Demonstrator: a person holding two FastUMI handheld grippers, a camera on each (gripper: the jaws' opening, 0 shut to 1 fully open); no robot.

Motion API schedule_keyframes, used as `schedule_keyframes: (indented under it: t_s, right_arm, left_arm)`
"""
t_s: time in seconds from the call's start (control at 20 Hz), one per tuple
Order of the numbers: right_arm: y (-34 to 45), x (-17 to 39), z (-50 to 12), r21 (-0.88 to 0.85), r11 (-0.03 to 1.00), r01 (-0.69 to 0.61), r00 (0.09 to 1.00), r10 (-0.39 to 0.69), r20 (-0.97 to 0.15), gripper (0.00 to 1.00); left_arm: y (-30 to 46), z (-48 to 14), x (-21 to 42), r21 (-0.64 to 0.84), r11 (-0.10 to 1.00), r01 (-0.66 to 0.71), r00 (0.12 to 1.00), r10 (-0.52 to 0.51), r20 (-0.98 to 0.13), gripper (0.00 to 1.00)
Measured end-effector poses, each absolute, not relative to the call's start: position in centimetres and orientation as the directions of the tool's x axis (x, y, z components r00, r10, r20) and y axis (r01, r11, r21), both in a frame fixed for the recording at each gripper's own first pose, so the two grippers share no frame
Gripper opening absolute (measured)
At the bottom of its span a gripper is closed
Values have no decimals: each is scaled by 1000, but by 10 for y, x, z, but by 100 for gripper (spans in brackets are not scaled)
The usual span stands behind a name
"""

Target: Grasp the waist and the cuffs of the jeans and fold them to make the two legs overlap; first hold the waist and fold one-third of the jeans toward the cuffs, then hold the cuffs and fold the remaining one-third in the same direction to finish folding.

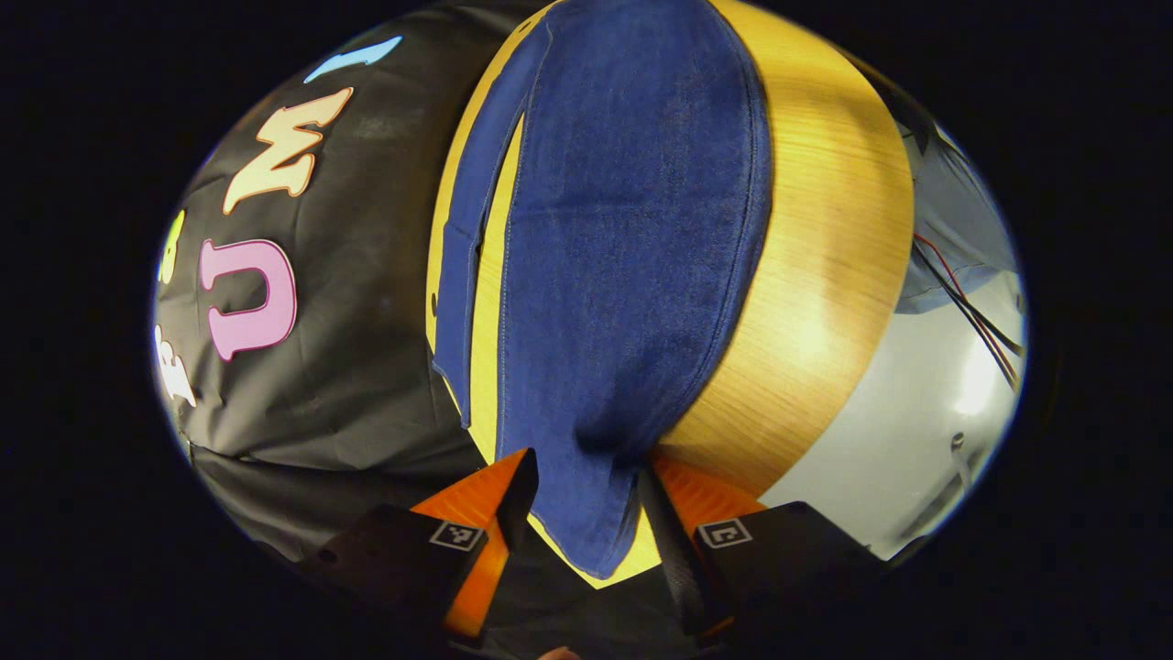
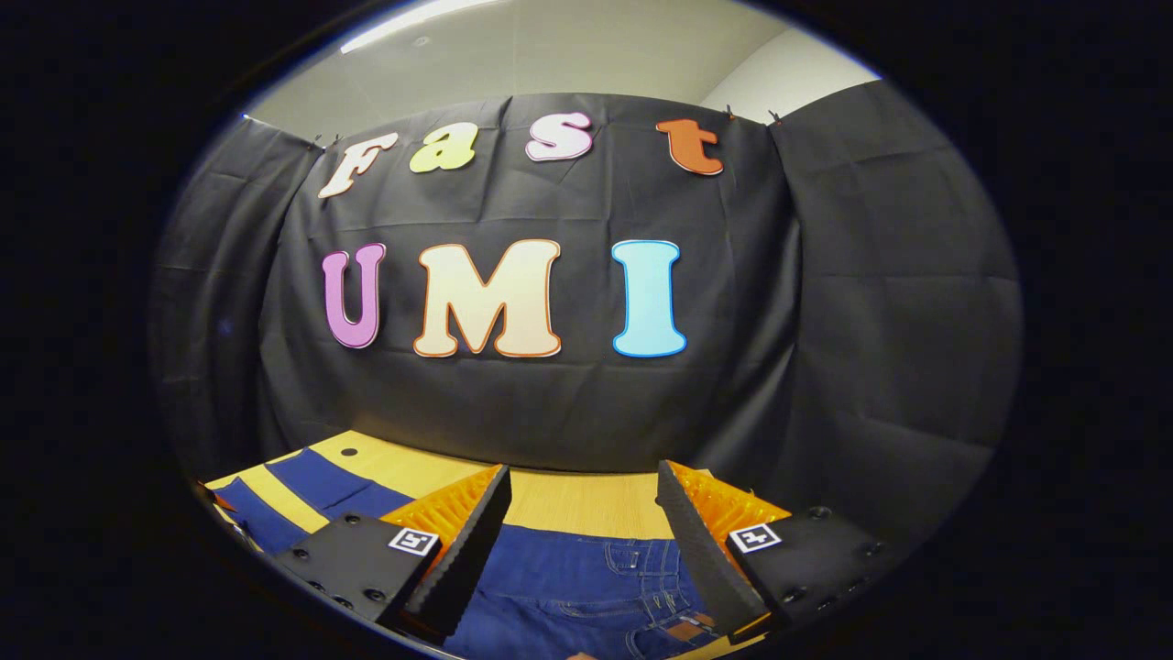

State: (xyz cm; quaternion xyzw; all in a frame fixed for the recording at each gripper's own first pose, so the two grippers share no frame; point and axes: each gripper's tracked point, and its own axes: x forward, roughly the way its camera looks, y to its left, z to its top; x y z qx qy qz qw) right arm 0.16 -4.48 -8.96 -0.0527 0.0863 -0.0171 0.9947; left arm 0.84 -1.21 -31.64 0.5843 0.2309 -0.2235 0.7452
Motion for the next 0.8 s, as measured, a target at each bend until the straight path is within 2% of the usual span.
schedule_keyframes:
  t_s: [0.1,0.15,0.25,0.35,0.55,0.8]
  right_arm:
    - [-49,1,-95,-141,990,28,982,-53,-179,99]
    - [-52,0,-98,-160,987,29,981,-59,-185,99]
    - [-55,-4,-104,-192,981,18,979,-57,-198,99]
    - [-60,-7,-115,-245,970,-5,974,-51,-220,99]
    - [-75,-27,-151,-413,907,-87,956,-40,-289,99]
    - [-90,-74,-218,-562,785,-260,899,-15,-437,98]
  left_arm:
    - [-12,-327,5,737,235,634,765,-53,-641,43]
    - [-15,-329,1,723,249,644,754,-51,-655,24]
    - [-13,-331,-2,714,276,644,750,-41,-661,10]
    - [-12,-331,-3,703,311,639,745,-24,-667,1]
    - [-14,-328,-2,631,437,641,703,-4,-711,0]
    - [-13,-303,0,646,428,632,708,19,-706,0]
